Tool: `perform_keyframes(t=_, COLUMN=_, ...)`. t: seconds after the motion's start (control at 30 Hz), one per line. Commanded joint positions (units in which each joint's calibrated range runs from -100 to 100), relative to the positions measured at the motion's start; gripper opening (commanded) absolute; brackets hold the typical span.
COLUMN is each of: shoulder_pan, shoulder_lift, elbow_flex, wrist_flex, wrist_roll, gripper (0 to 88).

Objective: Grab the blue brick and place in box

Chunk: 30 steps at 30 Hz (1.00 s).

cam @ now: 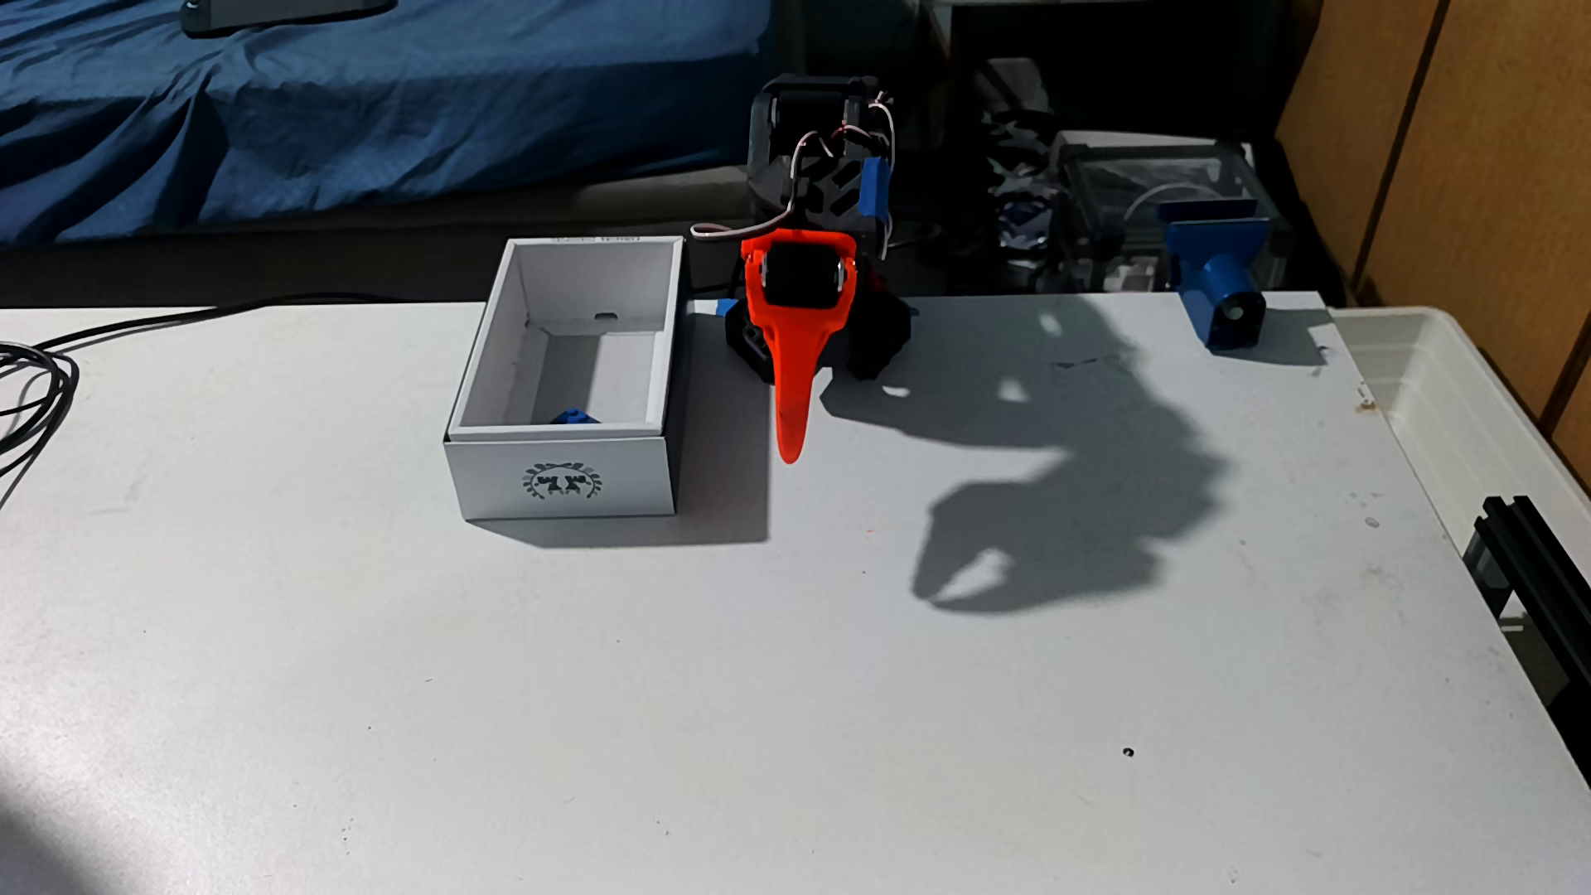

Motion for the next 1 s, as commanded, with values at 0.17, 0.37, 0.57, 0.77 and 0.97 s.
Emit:
perform_keyframes(t=0.17, shoulder_pan=-0.5, shoulder_lift=-0.8, elbow_flex=2.0, wrist_flex=2.8, wrist_roll=0.9, gripper=1.0)
perform_keyframes(t=0.37, shoulder_pan=-0.5, shoulder_lift=-0.8, elbow_flex=2.1, wrist_flex=6.2, wrist_roll=0.8, gripper=0.9)
perform_keyframes(t=0.57, shoulder_pan=-0.5, shoulder_lift=-0.8, elbow_flex=1.8, wrist_flex=7.0, wrist_roll=0.4, gripper=0.9)
perform_keyframes(t=0.77, shoulder_pan=-0.5, shoulder_lift=-0.8, elbow_flex=1.8, wrist_flex=7.0, wrist_roll=0.4, gripper=0.9)
perform_keyframes(t=0.97, shoulder_pan=-0.5, shoulder_lift=-0.8, elbow_flex=1.9, wrist_flex=6.9, wrist_roll=0.7, gripper=0.9)
